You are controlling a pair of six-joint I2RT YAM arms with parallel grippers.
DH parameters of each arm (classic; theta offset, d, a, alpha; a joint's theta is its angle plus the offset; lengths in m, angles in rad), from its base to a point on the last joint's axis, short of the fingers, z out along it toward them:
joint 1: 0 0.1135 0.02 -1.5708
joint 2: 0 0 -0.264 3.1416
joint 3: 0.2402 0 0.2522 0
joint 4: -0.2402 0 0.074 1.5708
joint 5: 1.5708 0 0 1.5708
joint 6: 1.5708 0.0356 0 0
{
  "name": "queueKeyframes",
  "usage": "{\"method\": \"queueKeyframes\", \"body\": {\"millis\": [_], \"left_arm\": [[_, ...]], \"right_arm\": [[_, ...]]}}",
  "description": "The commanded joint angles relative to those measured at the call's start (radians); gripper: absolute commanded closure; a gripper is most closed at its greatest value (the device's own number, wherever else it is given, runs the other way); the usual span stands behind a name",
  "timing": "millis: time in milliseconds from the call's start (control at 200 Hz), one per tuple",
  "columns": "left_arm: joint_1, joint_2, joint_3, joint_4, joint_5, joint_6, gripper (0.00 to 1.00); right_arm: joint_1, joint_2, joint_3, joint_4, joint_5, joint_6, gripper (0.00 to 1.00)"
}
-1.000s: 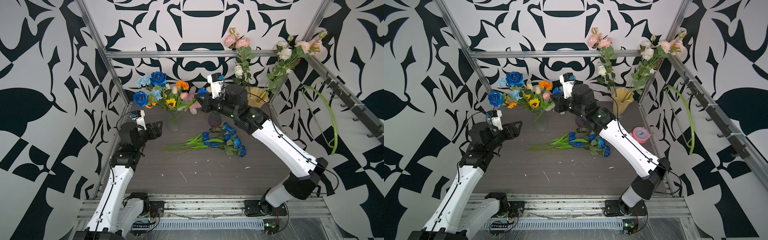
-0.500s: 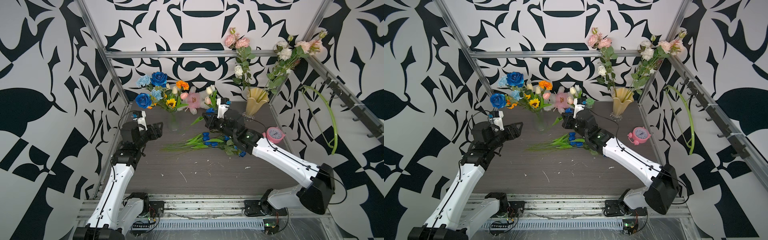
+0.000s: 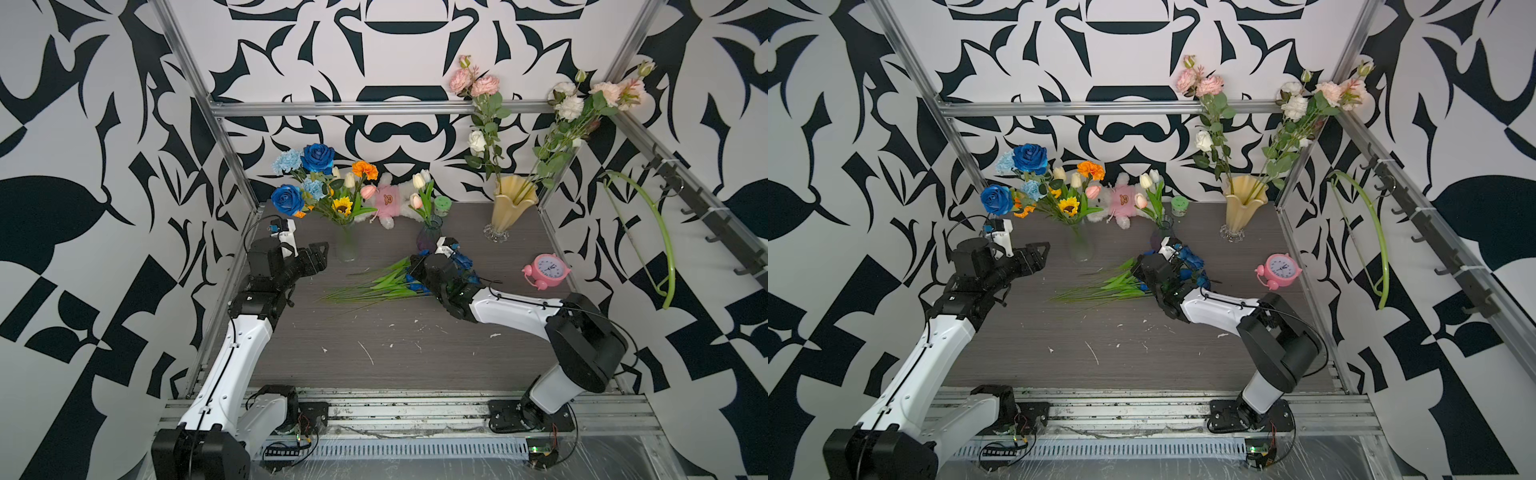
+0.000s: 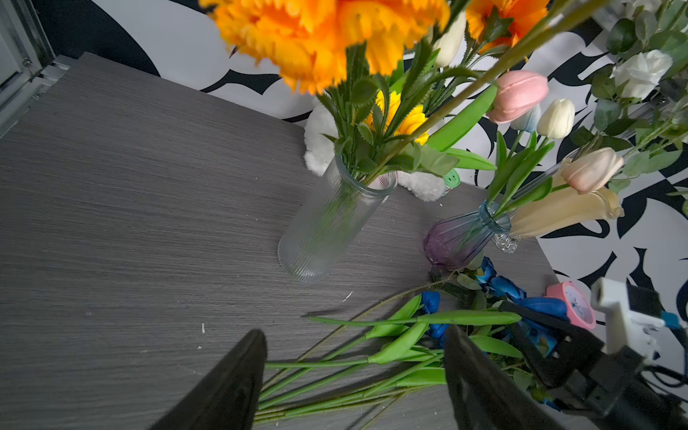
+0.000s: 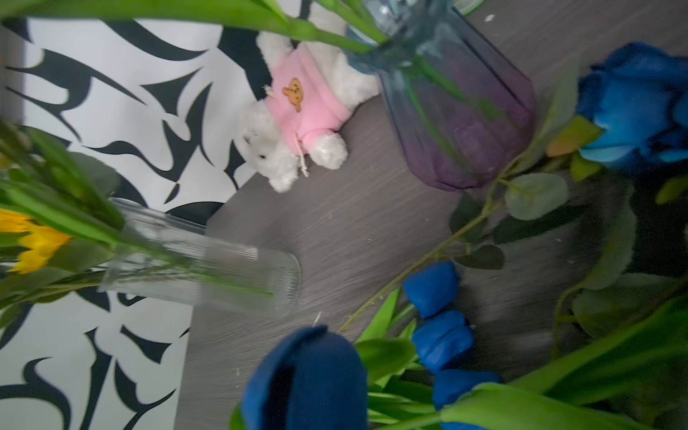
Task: Pick out blue flowers from the vase
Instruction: Place the flower at the center of the board.
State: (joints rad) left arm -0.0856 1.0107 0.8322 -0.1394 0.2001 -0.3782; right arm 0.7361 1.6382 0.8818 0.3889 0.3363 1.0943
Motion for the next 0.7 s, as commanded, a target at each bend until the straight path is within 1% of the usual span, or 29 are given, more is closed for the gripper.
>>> {"method": "queueKeyframes", "body": {"millis": [0,45,165,225,275,385,480,545,605,695], "left_arm": [[-0.003,0.004,0.034,0.038,0.009,-0.005,0.22],[-0.003,0.005,0.033,0.042,0.006,-0.005,0.22],[-0.002,0.016,0.043,0.045,0.001,0.005,0.21],[-0.002,0.03,0.053,0.047,-0.001,0.013,0.22],[-0.003,0.047,0.06,0.053,0.003,0.013,0.21],[-0.002,0.094,0.083,0.069,0.005,0.011,0.21],[-0.001,0.126,0.089,0.108,0.007,-0.001,0.21],[-0.001,0.146,0.101,0.115,0.004,-0.005,0.21],[0.0,0.161,0.11,0.122,0.004,-0.01,0.21],[0.015,0.182,0.12,0.14,0.018,-0.026,0.21]], "right_arm": [[-0.005,-0.017,0.016,0.044,0.065,0.046,0.87],[-0.009,-0.017,0.028,-0.001,0.066,0.039,0.77],[-0.011,-0.031,0.057,-0.133,0.09,-0.004,0.57],[-0.012,-0.046,0.061,-0.182,0.105,-0.032,0.5],[-0.012,-0.065,0.065,-0.226,0.126,-0.061,0.46],[-0.013,-0.119,0.066,-0.291,0.151,-0.131,0.34],[-0.021,-0.152,0.092,-0.355,0.132,-0.201,0.29],[-0.023,-0.175,0.121,-0.374,0.098,-0.286,0.28],[-0.023,-0.187,0.161,-0.378,0.058,-0.396,0.28],[-0.022,-0.162,0.276,-0.398,-0.068,-0.639,0.28]]}}
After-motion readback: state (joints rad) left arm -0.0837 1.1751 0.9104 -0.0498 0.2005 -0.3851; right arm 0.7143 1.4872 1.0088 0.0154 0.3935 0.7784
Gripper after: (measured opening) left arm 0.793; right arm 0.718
